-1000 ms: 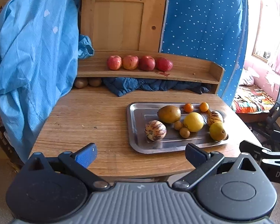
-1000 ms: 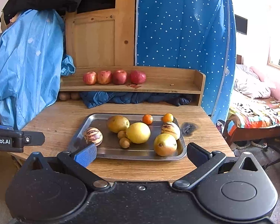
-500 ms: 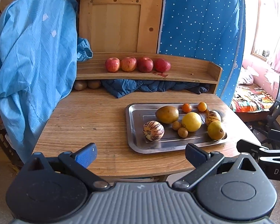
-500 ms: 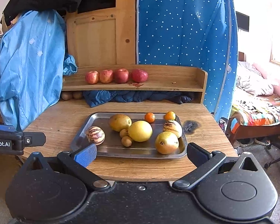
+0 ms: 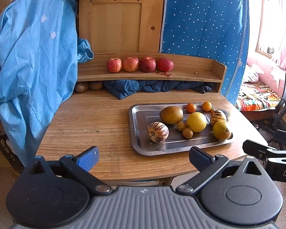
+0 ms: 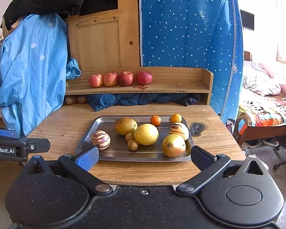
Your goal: Organize fruits
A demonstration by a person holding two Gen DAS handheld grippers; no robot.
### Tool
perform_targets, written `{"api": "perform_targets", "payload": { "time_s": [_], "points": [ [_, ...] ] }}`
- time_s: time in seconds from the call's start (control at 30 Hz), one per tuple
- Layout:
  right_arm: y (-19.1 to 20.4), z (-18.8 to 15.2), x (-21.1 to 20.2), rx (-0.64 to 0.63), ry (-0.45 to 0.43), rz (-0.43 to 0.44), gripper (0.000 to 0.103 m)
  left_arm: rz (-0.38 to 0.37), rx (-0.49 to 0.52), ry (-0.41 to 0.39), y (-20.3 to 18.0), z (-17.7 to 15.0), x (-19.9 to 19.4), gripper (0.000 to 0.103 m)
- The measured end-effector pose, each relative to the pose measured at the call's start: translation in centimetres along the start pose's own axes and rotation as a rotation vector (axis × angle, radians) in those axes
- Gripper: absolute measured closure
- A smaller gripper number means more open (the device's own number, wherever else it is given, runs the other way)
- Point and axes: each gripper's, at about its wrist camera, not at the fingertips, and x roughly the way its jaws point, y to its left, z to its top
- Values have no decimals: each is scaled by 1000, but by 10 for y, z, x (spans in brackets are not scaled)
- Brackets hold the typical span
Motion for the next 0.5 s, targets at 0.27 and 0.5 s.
{"api": "perform_targets", "payload": {
  "time_s": [0.27, 0.5],
  "points": [
    [0, 0, 0, -2, -3, -3, 1, 0, -7, 4, 3, 0, 1, 1],
    [-2, 4, -3, 17, -34, -28, 1, -12, -23, -1, 6, -1, 2, 1]
  ]
}}
